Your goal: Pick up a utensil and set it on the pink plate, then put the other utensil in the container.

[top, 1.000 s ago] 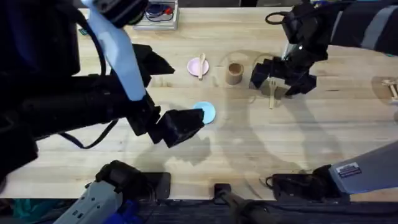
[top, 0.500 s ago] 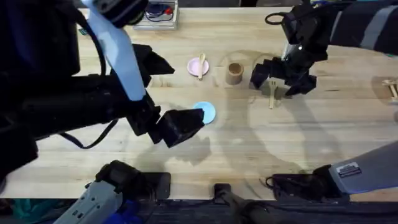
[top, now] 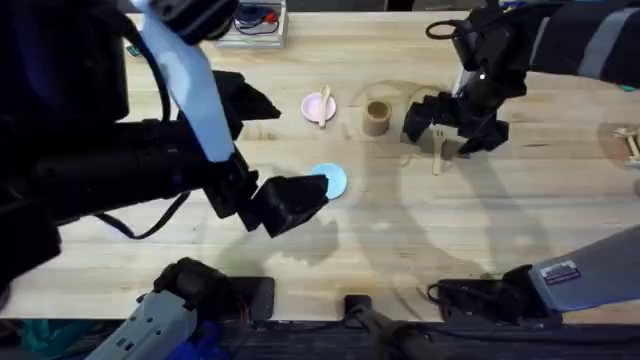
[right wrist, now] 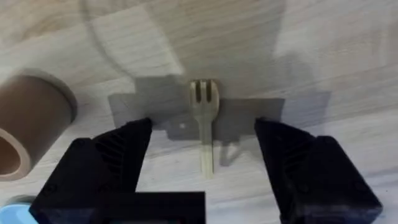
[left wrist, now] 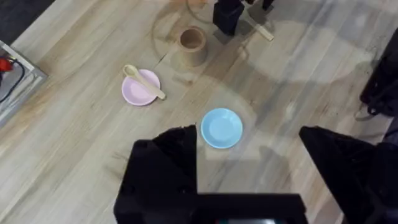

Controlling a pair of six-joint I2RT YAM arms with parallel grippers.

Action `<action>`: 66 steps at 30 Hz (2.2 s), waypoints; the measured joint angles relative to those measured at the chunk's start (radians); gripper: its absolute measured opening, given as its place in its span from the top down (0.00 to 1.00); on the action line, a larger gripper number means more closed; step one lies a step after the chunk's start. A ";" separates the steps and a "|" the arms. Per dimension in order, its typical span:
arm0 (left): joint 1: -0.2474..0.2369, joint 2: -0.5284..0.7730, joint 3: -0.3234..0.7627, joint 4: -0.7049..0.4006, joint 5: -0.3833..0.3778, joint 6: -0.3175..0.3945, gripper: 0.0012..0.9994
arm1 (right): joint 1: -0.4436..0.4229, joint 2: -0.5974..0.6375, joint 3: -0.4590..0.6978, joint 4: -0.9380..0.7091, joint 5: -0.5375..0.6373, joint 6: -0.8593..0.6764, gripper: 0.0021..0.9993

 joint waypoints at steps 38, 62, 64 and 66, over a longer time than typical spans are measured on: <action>0.000 0.000 0.000 -0.004 0.000 0.000 0.01 | -0.005 0.012 0.039 -0.116 -0.015 -0.023 0.97; 0.000 0.000 0.000 -0.004 0.000 0.000 0.01 | -0.009 0.020 0.613 -0.351 -0.015 -0.388 0.97; 0.000 0.000 0.000 -0.004 0.000 0.000 0.01 | -0.009 0.020 0.659 -0.369 -0.019 -0.436 0.97; 0.000 0.000 0.000 -0.004 0.000 0.000 0.01 | -0.009 0.020 0.702 -0.380 -0.038 -0.492 0.97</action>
